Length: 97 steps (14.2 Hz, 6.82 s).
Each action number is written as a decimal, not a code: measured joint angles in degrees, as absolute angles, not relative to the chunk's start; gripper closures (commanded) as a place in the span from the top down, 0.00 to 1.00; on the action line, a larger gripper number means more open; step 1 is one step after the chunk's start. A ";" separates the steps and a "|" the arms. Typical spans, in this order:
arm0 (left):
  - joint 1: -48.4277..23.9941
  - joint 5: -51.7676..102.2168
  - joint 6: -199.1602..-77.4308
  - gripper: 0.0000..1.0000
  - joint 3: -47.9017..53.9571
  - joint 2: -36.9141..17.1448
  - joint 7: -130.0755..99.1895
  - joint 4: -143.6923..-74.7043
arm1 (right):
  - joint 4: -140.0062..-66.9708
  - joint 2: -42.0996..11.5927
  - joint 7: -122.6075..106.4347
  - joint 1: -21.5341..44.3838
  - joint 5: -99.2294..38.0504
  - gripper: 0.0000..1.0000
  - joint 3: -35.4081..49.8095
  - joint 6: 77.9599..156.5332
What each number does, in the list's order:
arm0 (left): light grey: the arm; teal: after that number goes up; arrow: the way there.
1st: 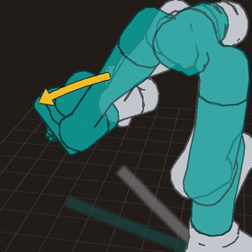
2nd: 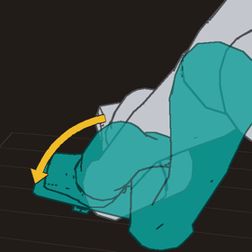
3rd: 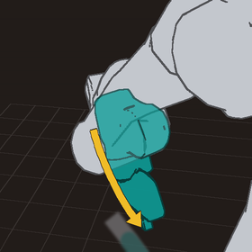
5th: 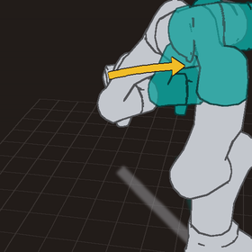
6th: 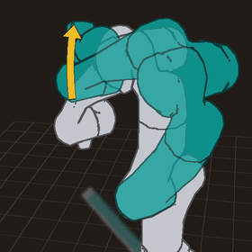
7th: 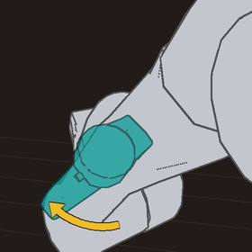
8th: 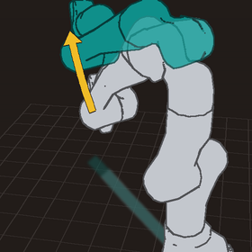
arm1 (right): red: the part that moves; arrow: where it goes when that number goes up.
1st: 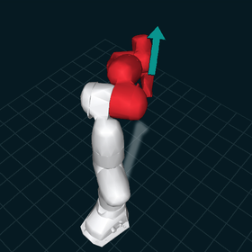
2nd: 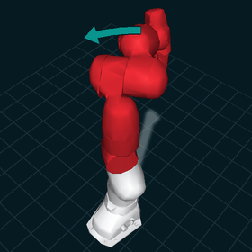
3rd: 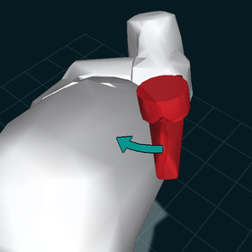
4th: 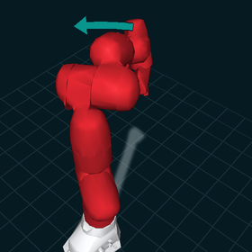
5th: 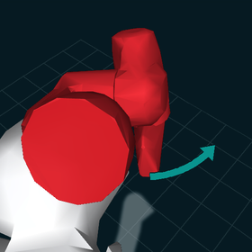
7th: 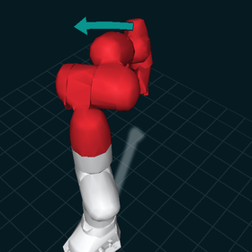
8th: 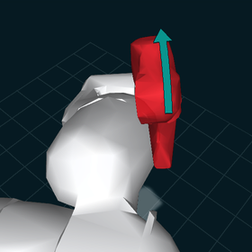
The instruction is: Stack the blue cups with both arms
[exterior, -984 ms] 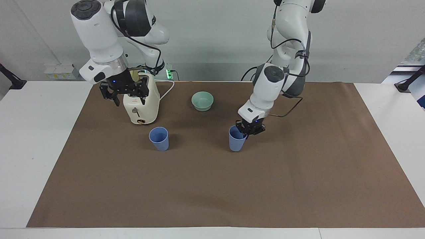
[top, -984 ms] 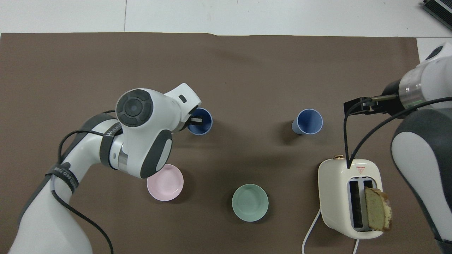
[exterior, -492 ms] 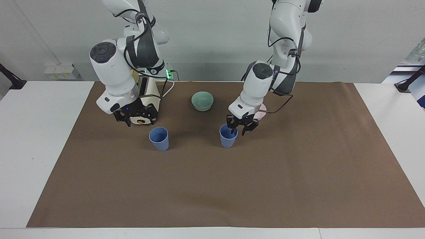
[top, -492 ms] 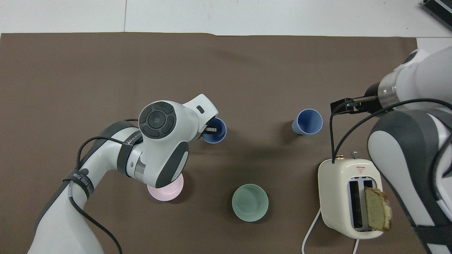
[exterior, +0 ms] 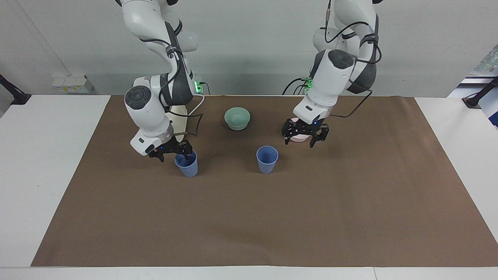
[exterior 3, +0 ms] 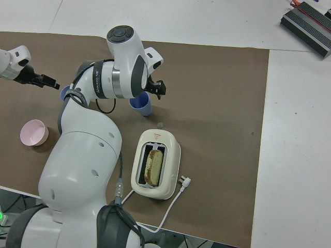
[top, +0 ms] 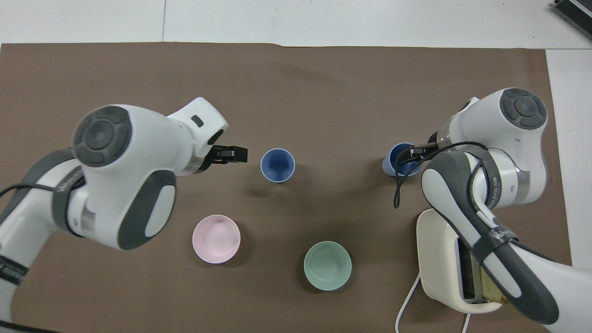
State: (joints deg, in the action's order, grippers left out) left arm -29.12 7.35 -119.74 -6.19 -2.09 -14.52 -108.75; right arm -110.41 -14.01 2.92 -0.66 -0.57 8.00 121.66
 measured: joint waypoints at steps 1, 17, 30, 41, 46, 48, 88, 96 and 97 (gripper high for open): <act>-26.84 6.02 -116.82 1.00 -6.29 -0.15 -12.84 -108.78 | -110.46 -14.55 2.92 -0.55 -0.57 1.00 8.00 121.72; -3.48 2.69 -88.86 1.00 -6.27 1.54 12.13 -87.00 | -110.31 -14.94 1.32 0.74 -0.59 0.00 7.97 122.61; -3.50 2.69 -89.96 1.00 -5.43 -0.16 12.13 -89.43 | -92.40 -13.37 8.33 1.98 -3.18 0.00 8.51 105.48; -3.50 1.70 -89.93 1.00 -5.13 0.30 11.27 -89.43 | -84.77 -15.20 28.68 11.55 -3.13 0.00 13.20 105.46; -3.52 1.65 -89.79 1.00 -5.04 1.14 8.84 -89.43 | -78.09 -19.37 37.98 19.62 -0.88 0.00 13.12 105.46; -3.73 1.65 -89.79 1.00 -4.74 1.14 6.86 -89.44 | -76.38 -21.80 41.09 22.67 1.22 0.00 13.04 105.46; -1.18 1.62 -91.21 1.00 -0.25 1.15 5.76 -89.43 | -74.63 -8.61 16.15 1.83 4.05 1.00 12.02 80.57; -0.38 1.62 -91.21 1.00 -0.29 1.14 5.72 -89.43 | -75.52 -7.87 -1.59 -12.48 3.99 1.00 11.61 82.74; -0.38 1.62 -91.21 1.00 -0.27 1.15 5.72 -89.43 | -76.20 -7.53 -2.61 -13.01 3.99 1.00 11.55 83.31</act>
State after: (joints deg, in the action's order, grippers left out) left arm -0.38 1.62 -91.21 -0.27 1.15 5.72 -89.43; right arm -76.20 -7.53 -2.61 -13.01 3.99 11.55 83.31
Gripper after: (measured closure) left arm 0.000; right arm 0.000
